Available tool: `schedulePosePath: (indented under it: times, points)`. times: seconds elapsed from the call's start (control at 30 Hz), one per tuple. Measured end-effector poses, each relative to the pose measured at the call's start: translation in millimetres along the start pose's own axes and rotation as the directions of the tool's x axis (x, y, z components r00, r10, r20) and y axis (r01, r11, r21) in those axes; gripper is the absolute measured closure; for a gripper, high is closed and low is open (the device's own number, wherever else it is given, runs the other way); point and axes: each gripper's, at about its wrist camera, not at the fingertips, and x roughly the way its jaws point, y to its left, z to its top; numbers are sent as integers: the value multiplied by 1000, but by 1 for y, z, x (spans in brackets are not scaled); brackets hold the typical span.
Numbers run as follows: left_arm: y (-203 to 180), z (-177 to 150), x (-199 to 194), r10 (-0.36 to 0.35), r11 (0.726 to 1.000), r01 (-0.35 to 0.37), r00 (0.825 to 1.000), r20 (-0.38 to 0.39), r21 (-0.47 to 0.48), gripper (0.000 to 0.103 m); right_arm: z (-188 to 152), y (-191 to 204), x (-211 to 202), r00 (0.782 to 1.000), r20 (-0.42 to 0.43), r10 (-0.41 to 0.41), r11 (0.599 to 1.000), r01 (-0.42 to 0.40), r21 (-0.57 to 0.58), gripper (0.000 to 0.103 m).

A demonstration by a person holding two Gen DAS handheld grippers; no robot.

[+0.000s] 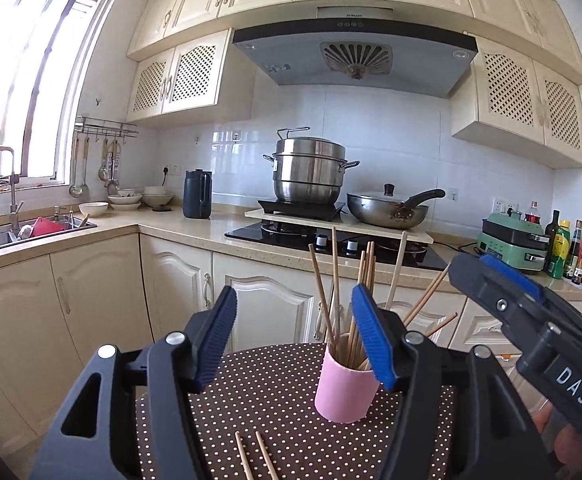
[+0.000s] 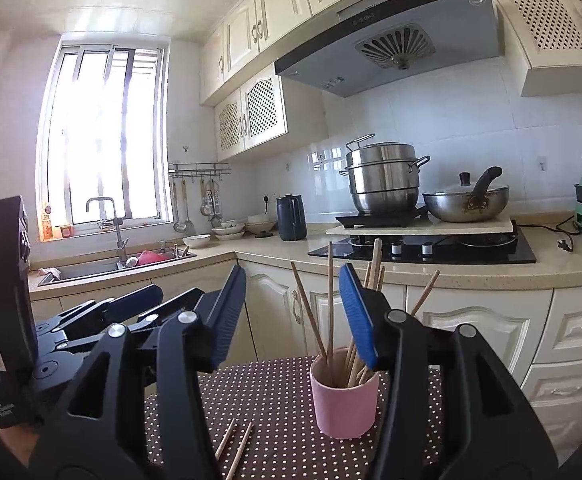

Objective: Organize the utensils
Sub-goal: 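Move both grippers back over the last two chopsticks on the table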

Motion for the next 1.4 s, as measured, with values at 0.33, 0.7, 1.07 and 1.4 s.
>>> schedulePosePath:
  times: [0.33, 0.7, 1.07, 1.4]
  points:
    - [20, -23, -19, 52, 999, -52, 997, -64, 12, 41, -28, 22, -4, 995, -95, 19, 1000, -18, 8, 53]
    - [43, -85, 17, 93, 996, -80, 913, -398, 51, 41, -76, 29, 23, 947, -322, 25, 999, -14, 38, 53]
    - [48, -153, 55, 125, 992, -89, 750, -649, 89, 41, -128, 25, 54, 823, -567, 21, 998, 17, 62, 53]
    - [42, -166, 68, 150, 988, -88, 702, -696, 124, 45, -139, 26, 69, 774, -633, 32, 998, 8, 60, 53]
